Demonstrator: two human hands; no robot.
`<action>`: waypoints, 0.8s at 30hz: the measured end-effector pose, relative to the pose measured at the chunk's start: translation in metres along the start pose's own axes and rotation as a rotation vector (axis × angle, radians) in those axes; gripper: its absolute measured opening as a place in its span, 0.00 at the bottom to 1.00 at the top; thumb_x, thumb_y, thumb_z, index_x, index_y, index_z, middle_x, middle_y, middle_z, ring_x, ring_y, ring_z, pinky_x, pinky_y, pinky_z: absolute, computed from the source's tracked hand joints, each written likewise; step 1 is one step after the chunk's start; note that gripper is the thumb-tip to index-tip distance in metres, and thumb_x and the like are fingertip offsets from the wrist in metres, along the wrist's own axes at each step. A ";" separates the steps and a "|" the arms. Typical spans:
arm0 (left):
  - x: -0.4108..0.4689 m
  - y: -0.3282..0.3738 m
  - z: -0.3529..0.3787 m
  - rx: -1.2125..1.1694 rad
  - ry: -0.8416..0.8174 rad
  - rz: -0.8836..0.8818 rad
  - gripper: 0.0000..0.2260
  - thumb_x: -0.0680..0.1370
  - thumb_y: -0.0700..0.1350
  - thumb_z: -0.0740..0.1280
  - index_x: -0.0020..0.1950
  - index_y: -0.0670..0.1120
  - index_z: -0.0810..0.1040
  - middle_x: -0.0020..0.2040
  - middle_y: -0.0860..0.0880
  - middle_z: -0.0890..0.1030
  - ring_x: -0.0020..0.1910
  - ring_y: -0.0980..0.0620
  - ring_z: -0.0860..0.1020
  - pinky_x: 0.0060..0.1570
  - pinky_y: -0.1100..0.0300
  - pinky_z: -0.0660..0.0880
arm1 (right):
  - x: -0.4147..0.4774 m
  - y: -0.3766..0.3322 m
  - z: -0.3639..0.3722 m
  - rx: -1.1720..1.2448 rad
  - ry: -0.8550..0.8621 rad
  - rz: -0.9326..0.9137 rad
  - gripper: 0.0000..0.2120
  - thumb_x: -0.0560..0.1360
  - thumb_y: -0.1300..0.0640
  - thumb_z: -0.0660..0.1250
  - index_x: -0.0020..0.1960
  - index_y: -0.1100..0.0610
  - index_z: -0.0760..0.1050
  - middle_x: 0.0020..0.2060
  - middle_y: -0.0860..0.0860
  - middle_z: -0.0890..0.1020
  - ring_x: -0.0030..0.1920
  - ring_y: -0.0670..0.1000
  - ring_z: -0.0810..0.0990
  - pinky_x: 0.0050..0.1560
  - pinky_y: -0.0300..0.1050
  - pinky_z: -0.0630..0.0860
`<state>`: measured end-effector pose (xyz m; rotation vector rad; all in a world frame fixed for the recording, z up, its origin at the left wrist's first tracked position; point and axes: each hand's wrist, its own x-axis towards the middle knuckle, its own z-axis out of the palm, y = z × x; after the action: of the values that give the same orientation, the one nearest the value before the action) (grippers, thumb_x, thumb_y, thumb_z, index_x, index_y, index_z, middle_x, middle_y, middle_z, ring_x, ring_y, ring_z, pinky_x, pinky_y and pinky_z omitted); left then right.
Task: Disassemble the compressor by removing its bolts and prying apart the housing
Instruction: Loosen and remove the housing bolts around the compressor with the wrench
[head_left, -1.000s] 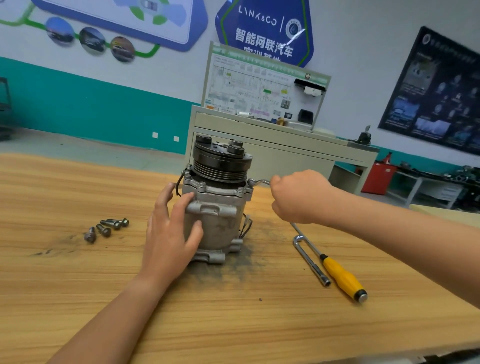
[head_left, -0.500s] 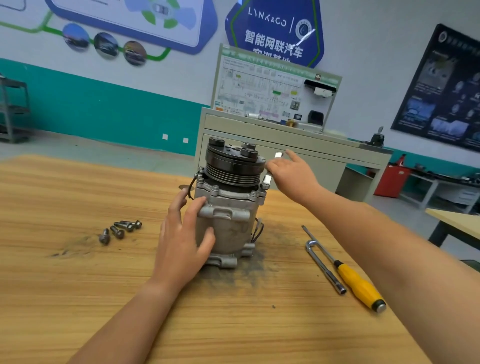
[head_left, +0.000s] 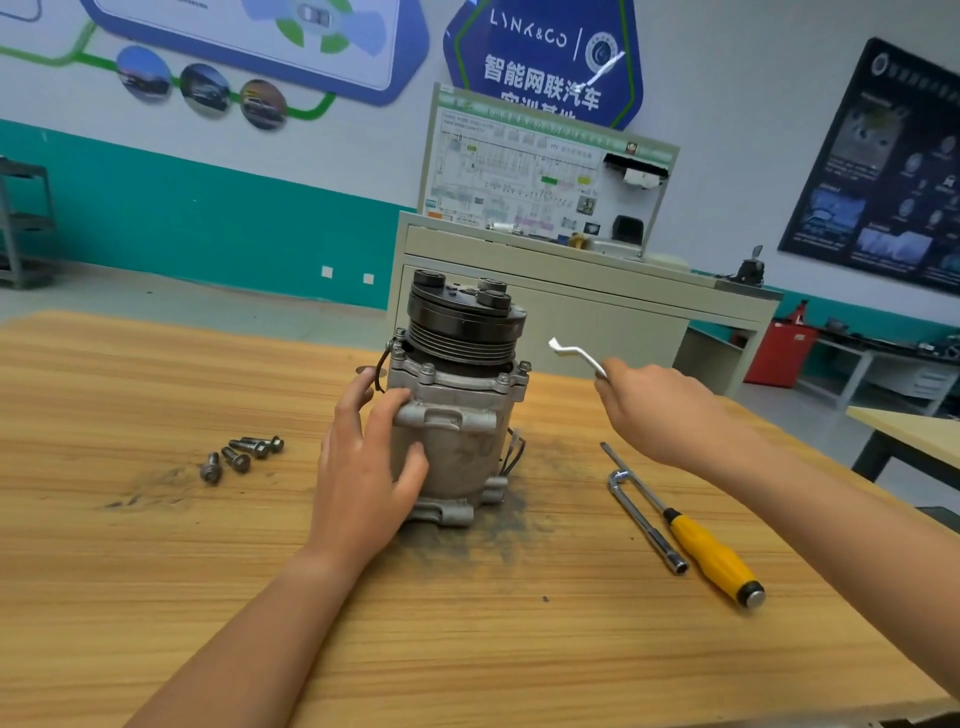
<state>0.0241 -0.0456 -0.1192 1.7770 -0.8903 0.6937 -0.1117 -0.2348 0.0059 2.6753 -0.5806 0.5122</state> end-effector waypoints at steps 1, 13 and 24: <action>0.000 0.000 0.000 -0.002 -0.001 -0.001 0.20 0.71 0.35 0.70 0.62 0.42 0.72 0.71 0.40 0.62 0.68 0.39 0.66 0.59 0.38 0.71 | -0.003 -0.003 -0.004 -0.048 -0.031 -0.015 0.12 0.82 0.52 0.48 0.55 0.56 0.67 0.30 0.48 0.69 0.28 0.46 0.67 0.25 0.41 0.59; 0.000 -0.001 0.000 -0.013 0.002 -0.004 0.20 0.71 0.36 0.70 0.62 0.43 0.72 0.72 0.40 0.61 0.68 0.40 0.66 0.58 0.37 0.71 | 0.003 -0.043 -0.043 -0.546 -0.167 -0.214 0.07 0.76 0.68 0.56 0.52 0.60 0.69 0.27 0.50 0.64 0.25 0.49 0.62 0.22 0.41 0.57; 0.000 -0.002 -0.002 -0.044 0.013 0.000 0.19 0.72 0.36 0.69 0.62 0.45 0.72 0.71 0.42 0.61 0.67 0.44 0.66 0.52 0.38 0.74 | 0.040 -0.005 -0.037 -0.643 -0.168 -0.369 0.10 0.78 0.64 0.54 0.58 0.58 0.69 0.27 0.48 0.67 0.25 0.46 0.64 0.23 0.39 0.58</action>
<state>0.0251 -0.0434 -0.1196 1.7319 -0.8908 0.6804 -0.0852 -0.2286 0.0537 2.1350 -0.2243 -0.0141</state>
